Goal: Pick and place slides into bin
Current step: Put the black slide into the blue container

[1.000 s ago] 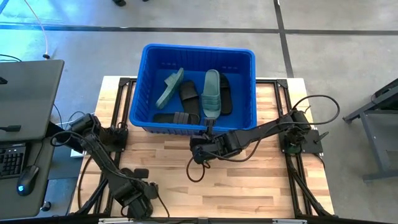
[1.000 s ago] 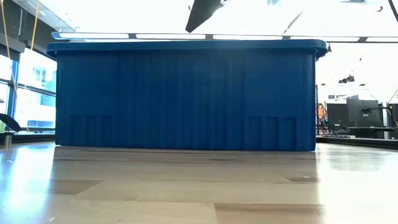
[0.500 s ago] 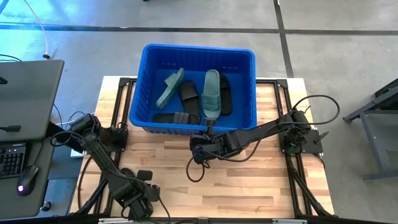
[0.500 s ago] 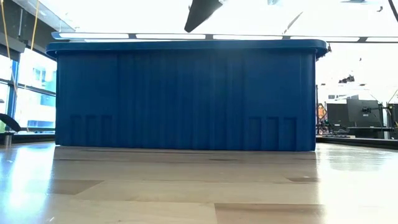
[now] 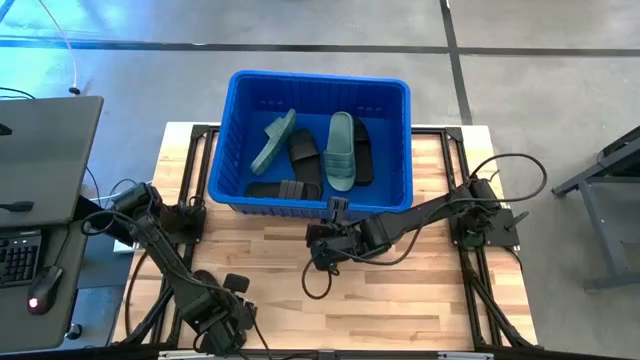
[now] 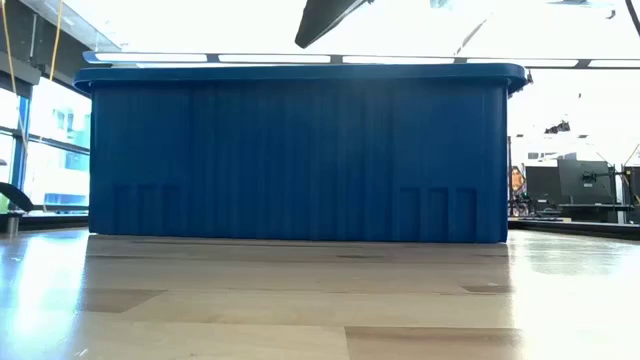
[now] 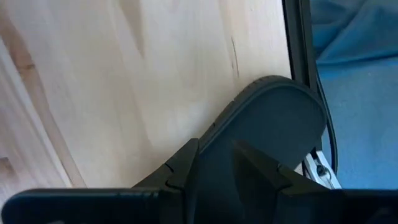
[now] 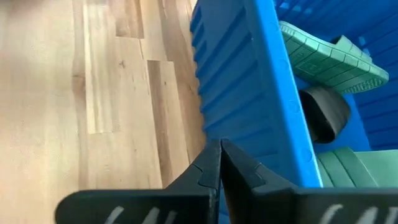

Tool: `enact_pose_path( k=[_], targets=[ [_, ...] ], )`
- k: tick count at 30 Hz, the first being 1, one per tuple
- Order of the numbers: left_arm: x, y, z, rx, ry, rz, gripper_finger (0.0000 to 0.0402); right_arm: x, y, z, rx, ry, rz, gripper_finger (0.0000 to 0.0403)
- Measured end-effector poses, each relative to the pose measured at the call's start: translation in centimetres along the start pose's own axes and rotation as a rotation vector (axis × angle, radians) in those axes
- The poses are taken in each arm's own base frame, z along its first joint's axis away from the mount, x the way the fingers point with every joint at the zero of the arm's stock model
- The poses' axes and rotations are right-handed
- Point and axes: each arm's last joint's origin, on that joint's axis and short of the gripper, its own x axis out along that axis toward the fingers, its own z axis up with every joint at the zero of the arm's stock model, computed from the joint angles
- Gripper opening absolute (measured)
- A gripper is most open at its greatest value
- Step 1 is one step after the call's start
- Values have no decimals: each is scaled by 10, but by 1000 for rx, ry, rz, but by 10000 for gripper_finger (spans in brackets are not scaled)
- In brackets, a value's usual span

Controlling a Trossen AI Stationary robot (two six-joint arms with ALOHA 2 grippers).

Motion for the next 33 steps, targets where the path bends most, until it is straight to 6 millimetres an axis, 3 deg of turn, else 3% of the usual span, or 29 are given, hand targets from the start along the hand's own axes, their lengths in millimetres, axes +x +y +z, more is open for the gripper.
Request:
enact_pose_path(
  k=[13, 33],
  targets=[
    [11, 0, -7, -39, 111, -84, 85, -16, 23, -5, -27, -13, 61, 0],
    [10, -9, 15, -3, -211, -71, 86, -18, 27, -6, -37, -17, 92, 0]
  ],
)
